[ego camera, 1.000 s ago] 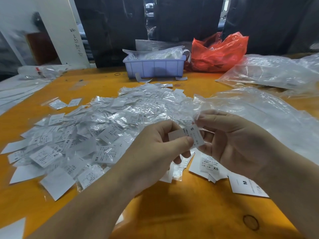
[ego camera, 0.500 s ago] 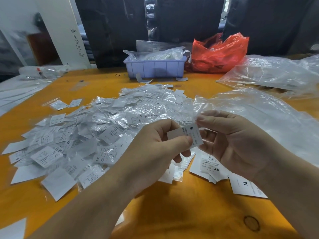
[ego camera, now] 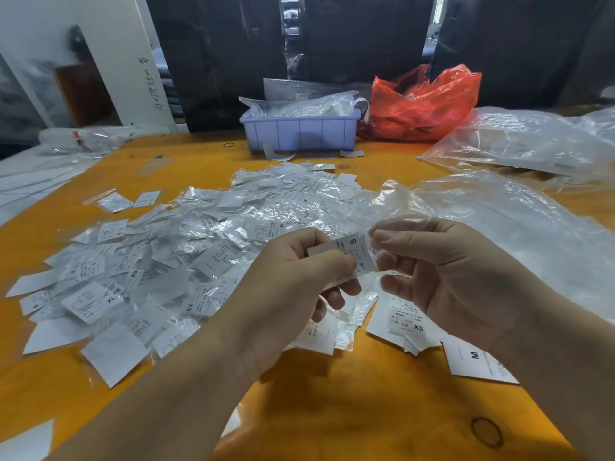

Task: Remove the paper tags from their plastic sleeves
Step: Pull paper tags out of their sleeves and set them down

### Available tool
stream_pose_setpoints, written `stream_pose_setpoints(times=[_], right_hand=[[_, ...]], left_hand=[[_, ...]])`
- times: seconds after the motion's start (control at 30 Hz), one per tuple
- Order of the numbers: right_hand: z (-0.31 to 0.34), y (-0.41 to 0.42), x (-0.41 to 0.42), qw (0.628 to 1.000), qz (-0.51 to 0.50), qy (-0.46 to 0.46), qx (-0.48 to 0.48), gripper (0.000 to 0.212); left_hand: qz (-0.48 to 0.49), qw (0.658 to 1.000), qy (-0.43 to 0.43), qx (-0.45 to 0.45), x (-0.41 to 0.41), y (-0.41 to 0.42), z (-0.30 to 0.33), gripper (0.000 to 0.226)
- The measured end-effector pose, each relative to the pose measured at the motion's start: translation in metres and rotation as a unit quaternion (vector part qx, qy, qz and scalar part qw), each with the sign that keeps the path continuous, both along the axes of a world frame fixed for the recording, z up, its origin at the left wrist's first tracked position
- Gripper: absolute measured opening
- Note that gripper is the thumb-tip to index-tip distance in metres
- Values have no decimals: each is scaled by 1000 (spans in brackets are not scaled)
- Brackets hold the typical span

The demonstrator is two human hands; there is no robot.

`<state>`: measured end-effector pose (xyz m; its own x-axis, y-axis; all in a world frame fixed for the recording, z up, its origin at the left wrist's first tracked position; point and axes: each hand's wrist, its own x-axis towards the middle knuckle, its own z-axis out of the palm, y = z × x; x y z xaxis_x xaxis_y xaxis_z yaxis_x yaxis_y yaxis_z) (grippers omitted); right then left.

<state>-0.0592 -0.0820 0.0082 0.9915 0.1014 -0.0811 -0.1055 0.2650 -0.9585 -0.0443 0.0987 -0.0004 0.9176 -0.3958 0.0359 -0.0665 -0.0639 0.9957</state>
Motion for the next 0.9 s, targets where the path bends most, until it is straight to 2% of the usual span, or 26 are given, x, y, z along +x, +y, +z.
stream_pose_setpoints(times=[0.13,0.37,0.57,0.73,0.83,0.9], right_hand=[[-1,1,-1,1000,14,5,-21,11],[-2,3,-1,999,10,9,-50,20],[-2,4,-2,993,8,-22,-113,29],[-5,5,-2,990,8,-41,-133,34],[-3,6,-3,992,24,-50,-116,26],[-2,6,-4,992,34,-62,-108,28]], left_hand=[[1,1000,12,-17,1,0,0,6],[0,1000,7,-29,1,0,-2,17],[18,999,13,-40,1,0,-2,5],[1,999,23,-46,1,-1,-5,17],[-18,998,36,-48,2,-2,-5,24],[-30,997,48,-44,2,-1,-4,27]])
